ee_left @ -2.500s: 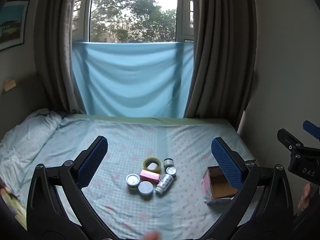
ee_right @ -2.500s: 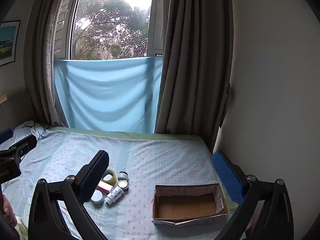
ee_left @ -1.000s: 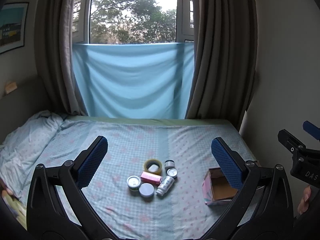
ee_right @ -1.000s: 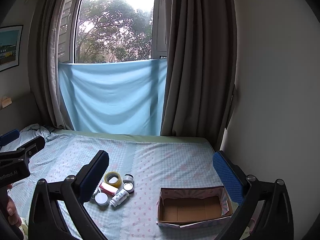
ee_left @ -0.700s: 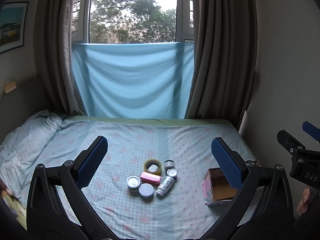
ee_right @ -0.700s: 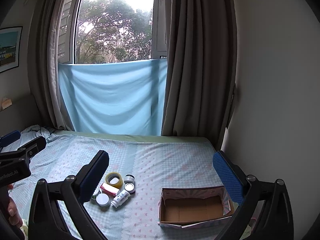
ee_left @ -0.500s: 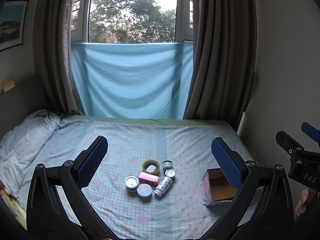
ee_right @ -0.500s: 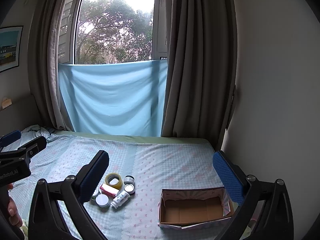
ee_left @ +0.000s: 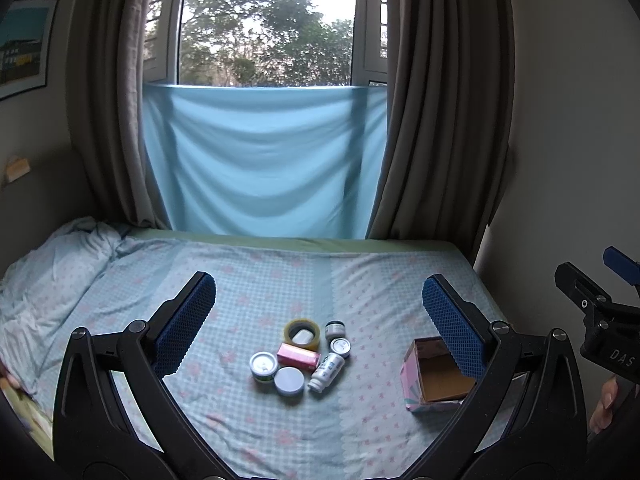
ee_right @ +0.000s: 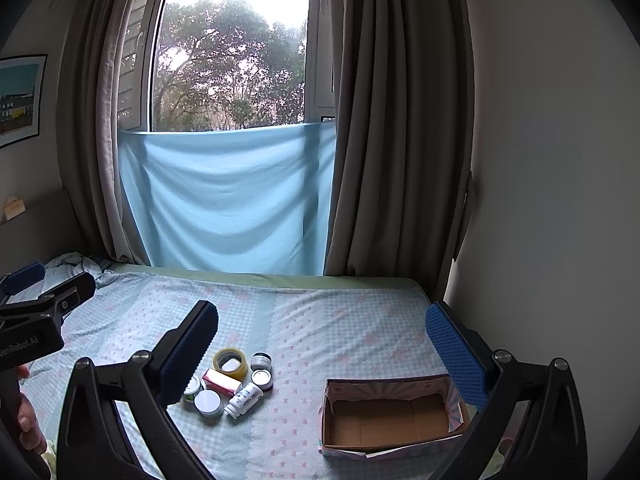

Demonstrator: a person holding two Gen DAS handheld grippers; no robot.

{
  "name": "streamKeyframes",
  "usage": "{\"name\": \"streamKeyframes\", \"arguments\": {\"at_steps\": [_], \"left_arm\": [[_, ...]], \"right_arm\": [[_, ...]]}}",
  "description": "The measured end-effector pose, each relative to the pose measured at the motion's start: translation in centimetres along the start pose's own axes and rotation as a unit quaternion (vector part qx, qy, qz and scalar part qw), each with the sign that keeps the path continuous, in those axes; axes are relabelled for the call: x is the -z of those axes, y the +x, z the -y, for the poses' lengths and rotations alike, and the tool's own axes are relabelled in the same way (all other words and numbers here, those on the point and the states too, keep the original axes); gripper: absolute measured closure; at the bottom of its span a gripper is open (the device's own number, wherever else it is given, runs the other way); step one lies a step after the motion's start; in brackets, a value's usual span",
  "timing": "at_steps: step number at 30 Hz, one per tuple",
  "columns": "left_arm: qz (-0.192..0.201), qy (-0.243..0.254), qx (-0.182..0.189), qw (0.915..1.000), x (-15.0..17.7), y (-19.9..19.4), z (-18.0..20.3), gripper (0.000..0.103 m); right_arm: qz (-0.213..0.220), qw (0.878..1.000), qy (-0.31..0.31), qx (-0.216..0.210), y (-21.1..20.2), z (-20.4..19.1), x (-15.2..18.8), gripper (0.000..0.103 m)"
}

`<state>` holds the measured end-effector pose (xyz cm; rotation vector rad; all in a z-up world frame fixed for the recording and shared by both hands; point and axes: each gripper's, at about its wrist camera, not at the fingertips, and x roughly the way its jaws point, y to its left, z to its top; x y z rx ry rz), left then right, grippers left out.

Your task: Organize rigid objects

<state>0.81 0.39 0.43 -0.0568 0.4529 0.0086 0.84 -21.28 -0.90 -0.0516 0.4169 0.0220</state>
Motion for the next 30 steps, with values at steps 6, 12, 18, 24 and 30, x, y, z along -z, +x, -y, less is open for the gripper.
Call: {"name": "streamKeyframes", "arguments": {"at_steps": [6,12,18,24,30], "left_arm": [[0.0,0.0,0.0,1.0,0.0,0.0,0.0,0.0],[0.0,0.003,-0.001,1.0,0.1,-0.1,0.2,0.0],[-0.002,0.004,-0.003,1.0,0.4,-0.2,0.5,0.0],[-0.006,0.004,-0.006,1.0,0.7,-0.2,1.1,0.0],[-0.024,-0.008,-0.016,0.9995,0.6,0.7,0.9,0.0]], "right_arm": [[0.002,1.0,0.001,0.0,-0.2,0.0,0.2,0.0],[0.002,1.0,0.002,-0.001,-0.3,-0.1,0.3,0.0],[0.003,1.0,0.002,0.0,-0.3,-0.1,0.3,0.0],[0.006,1.0,0.003,-0.006,-0.6,0.1,0.7,0.0],[-0.01,1.0,0.01,-0.014,0.1,0.7,0.4,0.0]]}}
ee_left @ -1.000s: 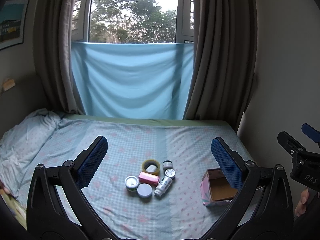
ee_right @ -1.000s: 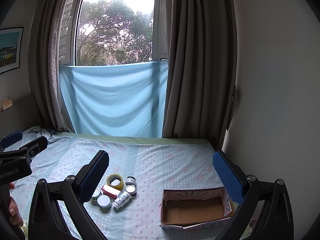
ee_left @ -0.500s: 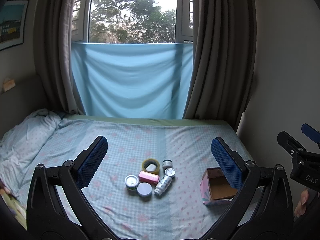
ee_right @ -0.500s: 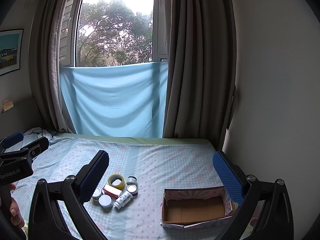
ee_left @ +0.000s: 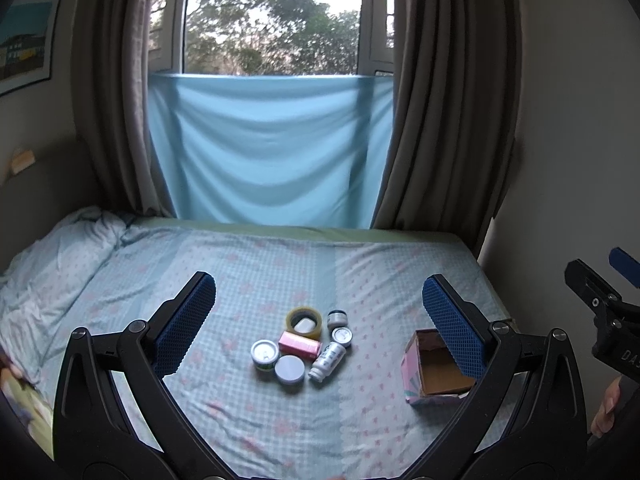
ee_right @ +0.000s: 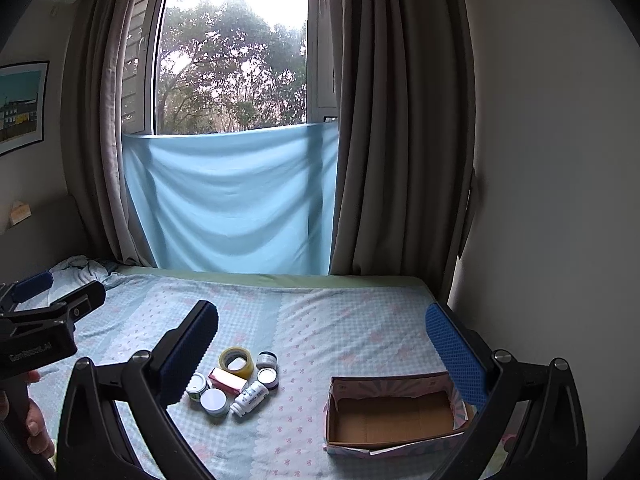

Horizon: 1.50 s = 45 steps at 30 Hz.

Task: Organize rigid objects
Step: 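Grasp the white round jar with the left tool while the right tool grasps the white vitamin bottle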

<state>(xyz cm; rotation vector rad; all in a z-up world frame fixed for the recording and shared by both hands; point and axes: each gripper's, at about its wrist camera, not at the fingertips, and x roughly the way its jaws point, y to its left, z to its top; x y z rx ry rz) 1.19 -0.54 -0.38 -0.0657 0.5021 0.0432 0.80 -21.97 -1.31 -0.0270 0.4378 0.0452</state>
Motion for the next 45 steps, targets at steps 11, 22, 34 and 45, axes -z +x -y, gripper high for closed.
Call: {"name": "streamKeyframes", "arguments": {"at_steps": [11,22,34,45], "left_arm": [[-0.12,-0.059,-0.035,0.9905,4.4,6.5,-6.6,0.0],[-0.216,-0.042,0.008,0.9754,7.6,16.6,-15.2,0.0],[-0.36,-0.039,0.061,0.9303,12.8,33.3,-18.0,0.0],[-0.458,-0.064,0.035,0.8862,19.8,44.0,-16.0,0.001]], "right_arm": [[-0.096,0.995,0.015,-0.022,6.5,-0.8,3.6,0.0],[-0.199,0.978,0.067,0.002,14.6,-7.2,6.8,0.0],[-0.356,0.924,0.137,0.028,29.0,-11.8,12.4,0.0],[-0.484,0.864,0.134,0.029,40.3,-13.4,20.8,0.0]]}}
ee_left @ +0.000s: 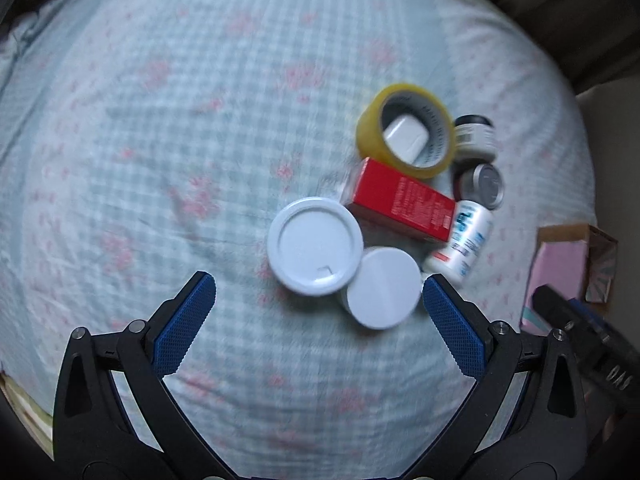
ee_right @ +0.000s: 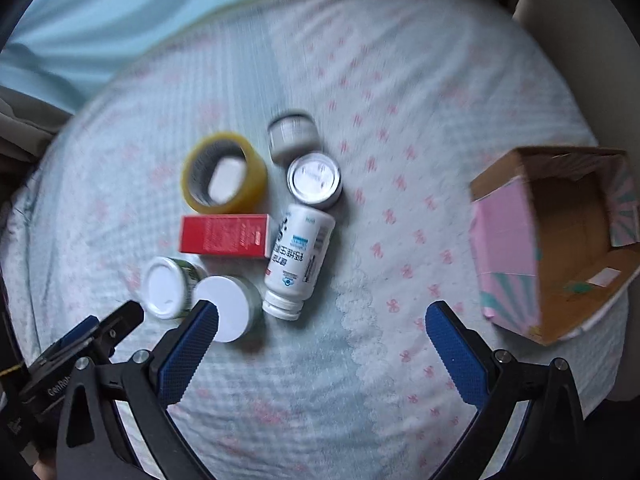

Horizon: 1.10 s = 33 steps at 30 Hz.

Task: Organize rigid objects
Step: 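Grasp the white round jar with the left tool while the right tool grasps the white vitamin bottle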

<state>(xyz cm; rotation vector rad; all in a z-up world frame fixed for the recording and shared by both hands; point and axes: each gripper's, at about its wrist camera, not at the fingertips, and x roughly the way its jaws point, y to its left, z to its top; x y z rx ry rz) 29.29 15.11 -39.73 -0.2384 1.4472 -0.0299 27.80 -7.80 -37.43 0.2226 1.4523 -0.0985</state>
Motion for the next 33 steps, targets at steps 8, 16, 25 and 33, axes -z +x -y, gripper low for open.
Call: {"name": "streamKeyframes", "arguments": {"at_steps": [8,16,25,33], "left_arm": [[-0.045,-0.049,-0.015,0.9976,-1.9,5.6,-0.7,0.001],[-0.085,-0.102,-0.017,0.991,-2.0,9.4,-1.6,0.005],[-0.096,-0.092,-0.011,0.9911,-1.6,13.2,0.0,0.029],[-0.085,-0.088,-0.002,0.9925,-1.8,11.2,-0.3,0.03]], "right_arm": [[-0.043,0.999,0.002,0.0,6.4,-1.2,-1.5,0.001],[-0.079,0.997,0.022,-0.001,10.0,-1.1,-2.2,0.014],[-0.105,0.993,0.046,-0.002,12.4,-1.0,-2.3,0.038],[-0.093,0.994,0.051,-0.009,11.2,-1.1,-2.3,0.054]]}}
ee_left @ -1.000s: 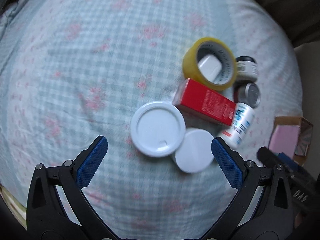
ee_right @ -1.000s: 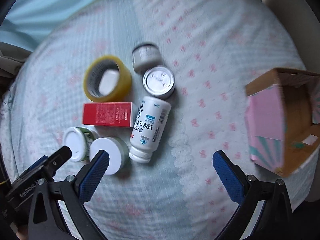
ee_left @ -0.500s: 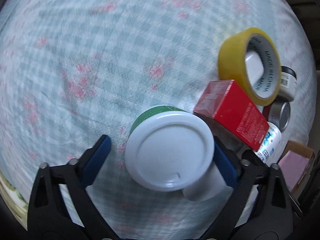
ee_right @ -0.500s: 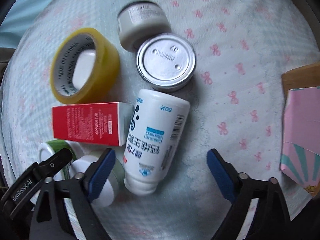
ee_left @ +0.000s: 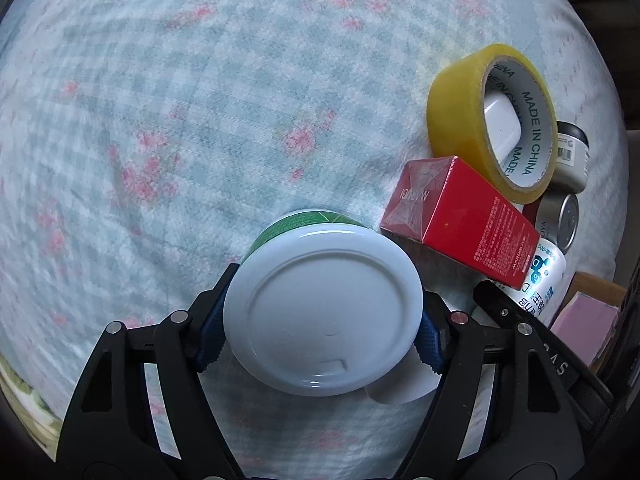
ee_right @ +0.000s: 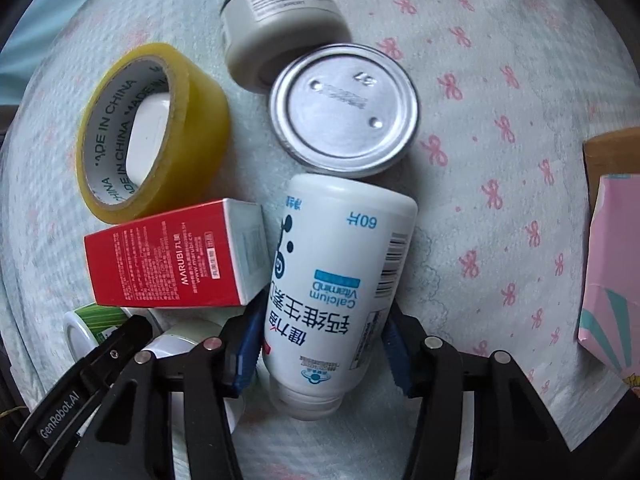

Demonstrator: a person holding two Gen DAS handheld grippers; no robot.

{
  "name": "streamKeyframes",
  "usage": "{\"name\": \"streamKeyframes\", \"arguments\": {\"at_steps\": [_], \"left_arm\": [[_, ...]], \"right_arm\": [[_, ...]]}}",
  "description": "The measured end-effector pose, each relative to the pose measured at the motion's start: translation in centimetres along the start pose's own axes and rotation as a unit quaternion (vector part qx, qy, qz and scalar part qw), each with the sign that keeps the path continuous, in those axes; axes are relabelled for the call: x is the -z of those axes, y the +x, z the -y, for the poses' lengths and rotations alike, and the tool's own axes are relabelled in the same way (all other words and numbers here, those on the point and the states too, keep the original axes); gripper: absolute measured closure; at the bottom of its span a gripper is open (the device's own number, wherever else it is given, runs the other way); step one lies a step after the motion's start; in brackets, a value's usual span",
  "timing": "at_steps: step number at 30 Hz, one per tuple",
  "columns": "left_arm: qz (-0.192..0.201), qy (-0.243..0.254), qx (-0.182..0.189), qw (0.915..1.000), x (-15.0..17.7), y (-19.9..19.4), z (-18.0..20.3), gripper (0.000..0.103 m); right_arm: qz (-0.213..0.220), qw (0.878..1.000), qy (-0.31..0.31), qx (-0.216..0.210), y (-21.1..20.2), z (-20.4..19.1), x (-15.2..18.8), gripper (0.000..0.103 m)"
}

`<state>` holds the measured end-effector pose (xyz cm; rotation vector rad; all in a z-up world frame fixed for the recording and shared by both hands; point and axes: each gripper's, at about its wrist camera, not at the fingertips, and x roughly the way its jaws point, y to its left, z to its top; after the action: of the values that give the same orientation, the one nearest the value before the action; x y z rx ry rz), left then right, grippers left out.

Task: Organize rigid objects
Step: 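Grasp the white round jar with the left tool while the right tool grasps the white vitamin bottle, then carry the jar and bottle into the cardboard box and open both tools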

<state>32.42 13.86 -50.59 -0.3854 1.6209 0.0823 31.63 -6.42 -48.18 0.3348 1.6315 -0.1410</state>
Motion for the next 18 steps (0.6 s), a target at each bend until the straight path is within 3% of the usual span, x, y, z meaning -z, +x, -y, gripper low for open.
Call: {"name": "streamKeyframes", "arguments": {"at_steps": [6,18], "left_arm": [[0.021,0.006,0.003,0.9997,0.4,-2.7,-2.0,0.031],[0.093,0.073,0.014,0.9929,5.1,-12.0,-2.0,0.031]], "right_arm": [[0.023,0.999,0.008,-0.023,-3.4,0.4,0.3,0.054],[0.085,0.994,0.007,-0.062,-13.5,0.4,6.3,0.054]]}}
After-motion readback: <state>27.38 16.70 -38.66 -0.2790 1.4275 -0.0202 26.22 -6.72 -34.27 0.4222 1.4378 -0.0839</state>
